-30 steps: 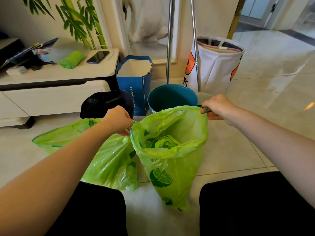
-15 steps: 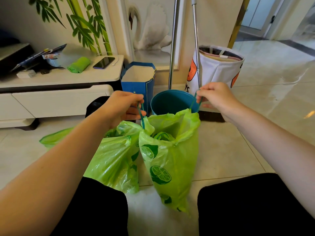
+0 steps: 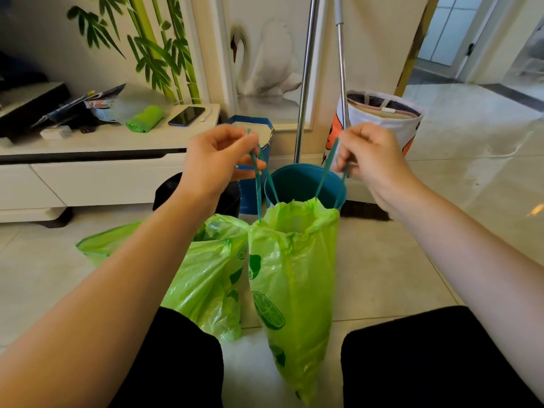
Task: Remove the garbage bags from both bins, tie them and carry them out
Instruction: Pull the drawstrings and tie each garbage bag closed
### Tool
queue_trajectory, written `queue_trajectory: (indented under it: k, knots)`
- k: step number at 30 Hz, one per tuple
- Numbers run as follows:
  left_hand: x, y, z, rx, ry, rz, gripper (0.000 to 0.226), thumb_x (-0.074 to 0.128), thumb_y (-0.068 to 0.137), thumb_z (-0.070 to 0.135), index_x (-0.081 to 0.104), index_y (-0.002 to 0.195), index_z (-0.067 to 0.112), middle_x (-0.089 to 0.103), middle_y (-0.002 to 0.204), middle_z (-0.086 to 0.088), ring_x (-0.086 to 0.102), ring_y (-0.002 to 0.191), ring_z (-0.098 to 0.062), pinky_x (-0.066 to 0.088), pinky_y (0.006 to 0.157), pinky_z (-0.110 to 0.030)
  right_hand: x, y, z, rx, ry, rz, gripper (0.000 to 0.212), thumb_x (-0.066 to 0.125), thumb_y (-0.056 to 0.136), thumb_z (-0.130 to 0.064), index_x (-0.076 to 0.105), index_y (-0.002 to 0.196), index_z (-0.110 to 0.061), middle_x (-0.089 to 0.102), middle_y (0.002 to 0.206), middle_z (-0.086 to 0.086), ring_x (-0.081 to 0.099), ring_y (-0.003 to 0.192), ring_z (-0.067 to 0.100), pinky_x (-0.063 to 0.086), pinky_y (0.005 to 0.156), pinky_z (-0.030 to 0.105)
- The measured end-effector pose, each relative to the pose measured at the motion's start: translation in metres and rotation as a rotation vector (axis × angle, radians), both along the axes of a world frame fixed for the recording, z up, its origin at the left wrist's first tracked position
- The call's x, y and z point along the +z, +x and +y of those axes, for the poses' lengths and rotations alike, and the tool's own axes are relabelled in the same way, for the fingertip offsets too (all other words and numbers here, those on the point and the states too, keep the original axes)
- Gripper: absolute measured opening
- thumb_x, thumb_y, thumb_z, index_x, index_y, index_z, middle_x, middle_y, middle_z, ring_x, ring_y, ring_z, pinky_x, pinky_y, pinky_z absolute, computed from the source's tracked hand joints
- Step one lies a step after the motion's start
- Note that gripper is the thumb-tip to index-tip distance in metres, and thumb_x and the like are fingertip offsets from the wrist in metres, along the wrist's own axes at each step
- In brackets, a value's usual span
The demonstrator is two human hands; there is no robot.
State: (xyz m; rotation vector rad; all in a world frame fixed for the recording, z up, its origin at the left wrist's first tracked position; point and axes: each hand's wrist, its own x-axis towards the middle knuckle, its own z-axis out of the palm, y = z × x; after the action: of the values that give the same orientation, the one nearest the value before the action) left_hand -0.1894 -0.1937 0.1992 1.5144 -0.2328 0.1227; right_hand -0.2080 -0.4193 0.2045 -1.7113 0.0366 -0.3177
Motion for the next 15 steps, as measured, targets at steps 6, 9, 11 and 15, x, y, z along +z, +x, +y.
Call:
queue_trajectory:
  k: [6, 9, 11, 15]
  knots:
    - [0.000, -0.002, -0.012, -0.003, 0.056, -0.031, 0.008, 0.065, 0.089, 0.020, 0.071, 0.087, 0.015, 0.069, 0.084, -0.007, 0.071, 0.070, -0.015, 0.057, 0.057, -0.028, 0.008, -0.007, 0.016, 0.007, 0.073, -0.066, 0.011, 0.051, 0.094, -0.007, 0.058, 0.098, 0.000, 0.068, 0.077, 0.008, 0.068, 0.071, 0.017, 0.059, 0.074, 0.034]
    - [0.000, -0.004, -0.021, -0.046, 0.102, -0.010, 0.013, 0.063, 0.090, 0.021, 0.073, 0.094, 0.013, 0.071, 0.099, -0.012, 0.070, 0.076, -0.014, 0.057, 0.056, -0.027, 0.007, -0.007, 0.024, 0.051, 0.025, -0.052, 0.008, 0.053, 0.093, -0.007, 0.060, 0.088, -0.006, 0.069, 0.077, 0.005, 0.070, 0.069, 0.012, 0.059, 0.070, 0.030]
    - [-0.001, -0.005, -0.025, -0.077, 0.121, 0.013, 0.017, 0.060, 0.092, 0.018, 0.073, 0.100, 0.011, 0.071, 0.101, -0.013, 0.068, 0.076, -0.011, 0.057, 0.055, -0.026, 0.005, -0.005, 0.027, 0.069, -0.014, -0.028, 0.008, 0.054, 0.092, -0.008, 0.060, 0.087, -0.007, 0.070, 0.076, 0.004, 0.070, 0.068, 0.011, 0.059, 0.068, 0.027]
    - [-0.004, -0.011, -0.034, -0.110, 0.245, -0.039, 0.017, 0.058, 0.093, 0.013, 0.073, 0.101, 0.013, 0.068, 0.098, -0.016, 0.066, 0.069, -0.008, 0.059, 0.056, -0.028, -0.002, -0.004, 0.033, 0.111, -0.127, 0.066, 0.010, 0.058, 0.090, -0.012, 0.063, 0.094, -0.004, 0.073, 0.078, 0.003, 0.071, 0.073, 0.012, 0.059, 0.072, 0.028]
